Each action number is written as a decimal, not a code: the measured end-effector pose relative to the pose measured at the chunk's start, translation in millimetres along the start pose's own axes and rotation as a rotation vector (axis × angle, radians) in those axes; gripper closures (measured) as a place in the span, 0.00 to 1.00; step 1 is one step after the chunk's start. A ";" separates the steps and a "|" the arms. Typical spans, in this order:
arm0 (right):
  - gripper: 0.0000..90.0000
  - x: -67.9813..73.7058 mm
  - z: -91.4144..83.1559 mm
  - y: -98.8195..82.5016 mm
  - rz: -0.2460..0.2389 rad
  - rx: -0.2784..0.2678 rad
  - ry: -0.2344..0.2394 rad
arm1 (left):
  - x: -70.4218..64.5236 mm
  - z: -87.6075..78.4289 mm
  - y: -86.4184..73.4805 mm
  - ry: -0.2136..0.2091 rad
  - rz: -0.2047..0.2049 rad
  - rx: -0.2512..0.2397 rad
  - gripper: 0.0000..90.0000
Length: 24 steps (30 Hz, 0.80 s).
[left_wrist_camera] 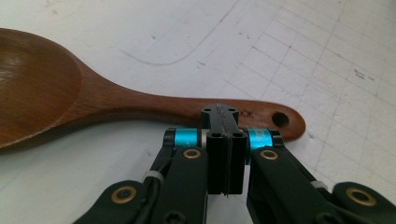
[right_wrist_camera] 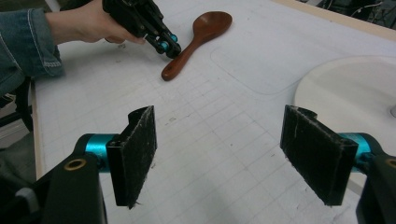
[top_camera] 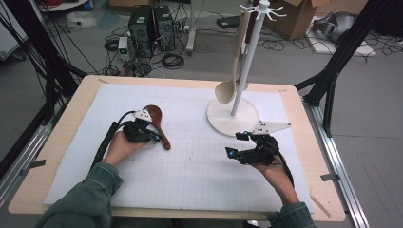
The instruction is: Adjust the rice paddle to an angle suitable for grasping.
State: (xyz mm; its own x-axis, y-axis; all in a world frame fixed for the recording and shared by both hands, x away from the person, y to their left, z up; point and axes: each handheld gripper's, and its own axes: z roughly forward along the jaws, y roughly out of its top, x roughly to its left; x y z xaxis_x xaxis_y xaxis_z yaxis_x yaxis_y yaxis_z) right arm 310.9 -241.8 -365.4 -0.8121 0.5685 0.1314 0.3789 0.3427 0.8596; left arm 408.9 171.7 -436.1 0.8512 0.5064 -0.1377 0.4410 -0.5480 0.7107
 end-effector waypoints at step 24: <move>0.29 -1.5 -2.7 -1.1 0.007 0.004 0.005 | 28.6 -10.7 33.1 0.091 -0.020 -0.054 1.00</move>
State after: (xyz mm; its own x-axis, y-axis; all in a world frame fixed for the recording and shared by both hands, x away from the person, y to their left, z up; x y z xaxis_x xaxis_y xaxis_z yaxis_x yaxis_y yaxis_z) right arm 310.5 -245.1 -365.2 -0.8116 0.5671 0.1403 0.3869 0.3418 0.8565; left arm 444.8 175.1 -409.1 0.8120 0.5766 -0.0907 0.4397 -0.5020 0.7448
